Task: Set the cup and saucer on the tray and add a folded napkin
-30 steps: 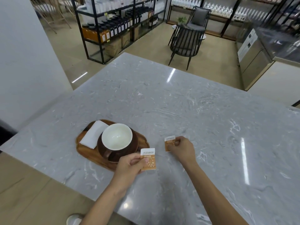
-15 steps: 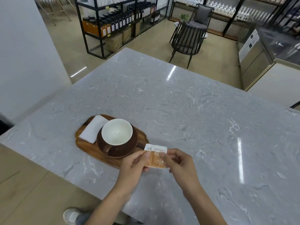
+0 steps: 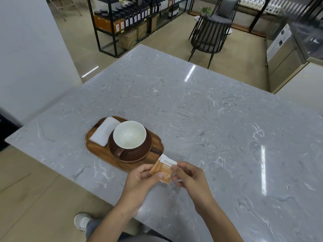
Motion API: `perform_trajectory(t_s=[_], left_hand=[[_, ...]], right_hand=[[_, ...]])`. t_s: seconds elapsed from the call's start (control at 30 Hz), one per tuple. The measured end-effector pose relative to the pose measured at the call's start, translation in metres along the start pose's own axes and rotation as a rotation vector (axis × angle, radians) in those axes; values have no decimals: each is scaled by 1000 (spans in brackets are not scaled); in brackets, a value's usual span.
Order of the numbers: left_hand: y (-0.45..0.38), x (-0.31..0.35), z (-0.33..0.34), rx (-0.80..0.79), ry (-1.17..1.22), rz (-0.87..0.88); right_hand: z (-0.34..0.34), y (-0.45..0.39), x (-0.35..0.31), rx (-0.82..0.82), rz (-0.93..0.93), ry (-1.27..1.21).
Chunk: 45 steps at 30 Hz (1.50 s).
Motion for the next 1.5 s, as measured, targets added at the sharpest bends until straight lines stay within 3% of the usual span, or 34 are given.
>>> perform_trajectory(t_s=[0.27,0.5,0.67,0.83,1.0,1.27,1.5], left_hand=[[1,-10,-31,356,-68,65],[1,-5,-40,399,-366,193],[8,14,-34,337,-693,366],[14,22,-24,180,-899,514],[14,23,-21,109,-904,541],[6,14,-34,154,-750,429],[5,15,-38,79,-665,395]], right_hand=[[14,-30,10,-1,64,-129],[25,-63,12,-12,101,-166],[30,-79,14,2,87,-142],[21,-71,3,132,-157,220],[30,-60,-7,23,-446,384],[31,-67,-5,80,-442,497],[35,-64,-8,128,-433,550]])
Point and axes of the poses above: each hand's wrist, its own y-axis away from the middle knuckle, its own z-axis out of the palm, x = y × z, the point moved 7 cm from there along -y, towards the middle knuckle, and after that the axes turned 9 degrees about z, right-handed, at the moved point
